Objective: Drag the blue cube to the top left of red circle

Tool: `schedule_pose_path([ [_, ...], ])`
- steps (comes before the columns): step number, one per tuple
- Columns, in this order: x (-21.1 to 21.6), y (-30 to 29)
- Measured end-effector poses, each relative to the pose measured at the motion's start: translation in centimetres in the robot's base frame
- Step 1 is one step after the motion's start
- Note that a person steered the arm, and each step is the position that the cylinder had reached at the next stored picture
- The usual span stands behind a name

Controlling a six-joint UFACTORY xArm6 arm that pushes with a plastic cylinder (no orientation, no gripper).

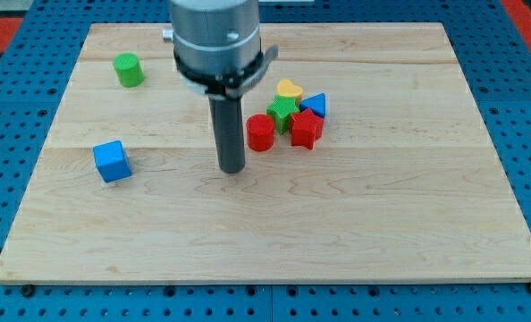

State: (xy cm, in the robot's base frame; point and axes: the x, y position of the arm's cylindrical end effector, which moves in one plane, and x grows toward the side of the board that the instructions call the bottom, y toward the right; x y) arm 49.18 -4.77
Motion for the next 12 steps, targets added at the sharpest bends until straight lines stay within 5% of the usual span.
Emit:
schedule_pose_path([
  [2, 5.5, -10.4],
  [3, 4.8, -14.1],
  [9, -9.8, -17.7],
  [12, -6.3, -14.6],
])
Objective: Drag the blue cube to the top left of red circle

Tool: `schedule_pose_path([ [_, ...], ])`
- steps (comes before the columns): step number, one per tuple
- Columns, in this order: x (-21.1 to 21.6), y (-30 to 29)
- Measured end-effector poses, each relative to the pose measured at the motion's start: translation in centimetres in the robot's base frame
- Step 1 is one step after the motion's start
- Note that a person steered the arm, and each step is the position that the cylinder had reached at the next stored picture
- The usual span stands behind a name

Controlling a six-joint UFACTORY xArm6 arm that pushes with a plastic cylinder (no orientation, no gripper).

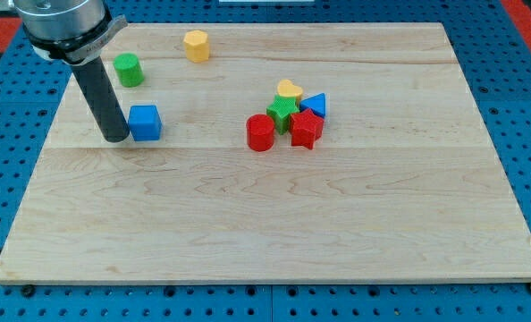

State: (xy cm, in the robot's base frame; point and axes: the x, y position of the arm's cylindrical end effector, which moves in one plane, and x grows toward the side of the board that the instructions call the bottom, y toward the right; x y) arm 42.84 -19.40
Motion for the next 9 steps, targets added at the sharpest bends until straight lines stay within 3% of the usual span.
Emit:
schedule_pose_path([
  [2, -1.7, 4.3],
  [7, -5.9, 3.9],
  [9, -6.1, 6.4],
])
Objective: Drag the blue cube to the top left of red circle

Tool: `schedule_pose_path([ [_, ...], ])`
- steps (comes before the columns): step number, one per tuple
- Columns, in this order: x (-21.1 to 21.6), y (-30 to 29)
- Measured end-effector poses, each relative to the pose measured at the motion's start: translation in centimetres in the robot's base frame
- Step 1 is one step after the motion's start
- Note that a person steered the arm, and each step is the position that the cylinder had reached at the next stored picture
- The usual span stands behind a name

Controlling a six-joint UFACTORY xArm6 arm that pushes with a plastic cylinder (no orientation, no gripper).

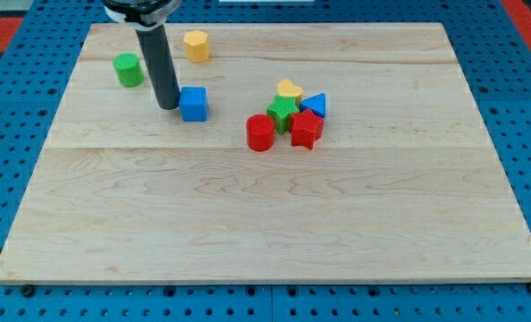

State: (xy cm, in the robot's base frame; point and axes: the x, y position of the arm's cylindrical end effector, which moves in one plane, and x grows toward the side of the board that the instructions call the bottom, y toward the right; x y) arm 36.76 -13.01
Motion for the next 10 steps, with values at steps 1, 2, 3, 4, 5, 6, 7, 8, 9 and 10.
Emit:
schedule_pose_path([
  [1, 0.0, 0.8],
  [2, 0.0, 2.1],
  [3, -0.6, 3.2],
  [4, -1.5, 3.2],
  [5, -1.5, 4.0],
  [6, -1.5, 6.4],
  [7, -1.5, 7.5],
  [8, -1.6, 7.0],
  [9, -2.3, 2.9],
  [10, -2.3, -2.1],
])
